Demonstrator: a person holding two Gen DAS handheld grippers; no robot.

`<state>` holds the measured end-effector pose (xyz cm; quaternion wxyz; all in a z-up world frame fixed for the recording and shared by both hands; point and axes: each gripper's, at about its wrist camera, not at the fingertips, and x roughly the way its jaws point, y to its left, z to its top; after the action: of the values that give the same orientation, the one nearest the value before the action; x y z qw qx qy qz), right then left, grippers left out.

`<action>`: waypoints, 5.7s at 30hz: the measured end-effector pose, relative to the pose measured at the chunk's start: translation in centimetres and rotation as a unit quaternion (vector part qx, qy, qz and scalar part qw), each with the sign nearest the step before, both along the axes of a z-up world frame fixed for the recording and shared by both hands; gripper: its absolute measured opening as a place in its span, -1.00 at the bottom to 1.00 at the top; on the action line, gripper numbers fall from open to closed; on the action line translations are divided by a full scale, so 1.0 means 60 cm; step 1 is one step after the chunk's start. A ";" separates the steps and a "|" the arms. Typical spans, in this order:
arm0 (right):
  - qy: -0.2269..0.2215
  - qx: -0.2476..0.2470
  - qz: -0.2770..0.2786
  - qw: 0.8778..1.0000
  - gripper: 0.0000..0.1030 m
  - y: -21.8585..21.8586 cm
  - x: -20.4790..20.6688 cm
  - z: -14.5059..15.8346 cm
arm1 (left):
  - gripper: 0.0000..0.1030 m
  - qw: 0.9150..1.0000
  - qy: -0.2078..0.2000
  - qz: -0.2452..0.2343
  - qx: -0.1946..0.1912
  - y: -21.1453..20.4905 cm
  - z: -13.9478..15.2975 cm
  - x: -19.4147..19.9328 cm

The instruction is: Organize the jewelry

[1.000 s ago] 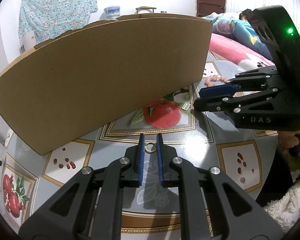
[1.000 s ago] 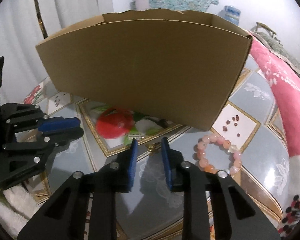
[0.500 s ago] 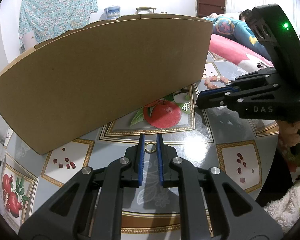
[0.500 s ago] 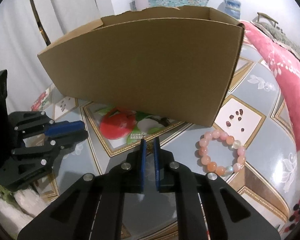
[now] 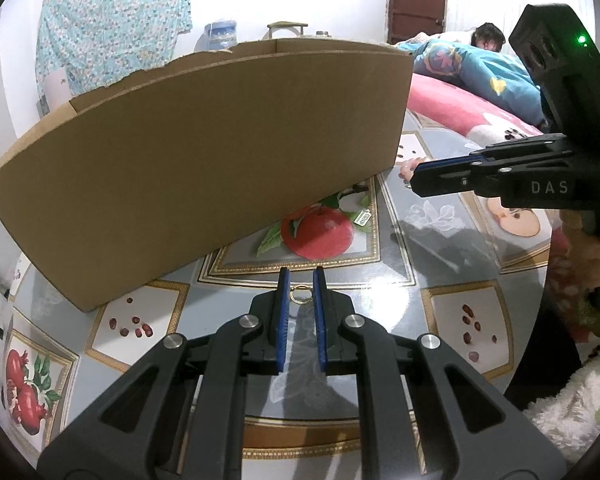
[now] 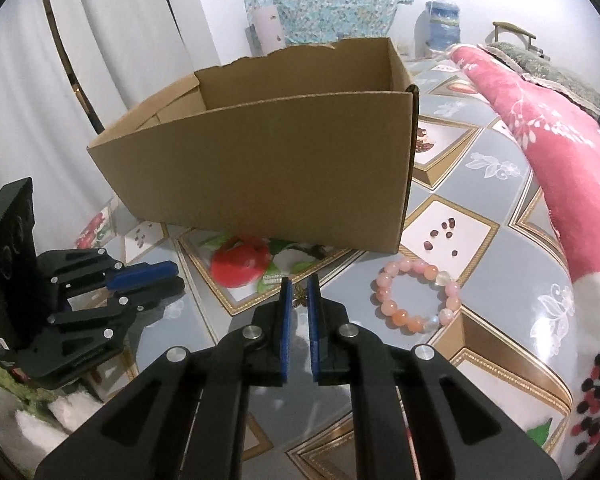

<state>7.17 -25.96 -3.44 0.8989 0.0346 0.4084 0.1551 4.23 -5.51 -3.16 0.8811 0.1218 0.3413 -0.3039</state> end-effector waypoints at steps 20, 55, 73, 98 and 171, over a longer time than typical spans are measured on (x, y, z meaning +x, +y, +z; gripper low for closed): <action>-0.112 0.027 0.035 0.993 -0.85 0.009 -0.028 0.133 | -0.80 0.993 -0.091 -0.019 -0.066 0.004 0.176 -0.016; -0.013 0.069 0.042 0.997 -0.60 -0.023 0.230 0.147 | -0.34 0.969 0.188 0.078 -0.142 0.028 0.123 0.289; -0.093 0.086 -0.009 0.992 -0.11 -0.088 0.080 0.201 | -0.05 0.983 0.060 0.030 -0.170 0.101 0.198 0.113; 0.055 0.098 -0.071 0.991 -0.02 -0.044 -0.018 0.013 | 0.52 0.989 0.091 0.097 0.057 0.003 0.014 0.036; 0.056 -0.086 0.053 0.993 -0.71 0.103 0.026 -0.034 | 0.84 0.976 0.114 0.176 0.054 0.042 -0.024 0.055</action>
<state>8.73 -19.81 -5.49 0.8648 -0.0563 0.4710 0.1647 7.53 -3.00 -4.62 0.8681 0.0715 0.4715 -0.1375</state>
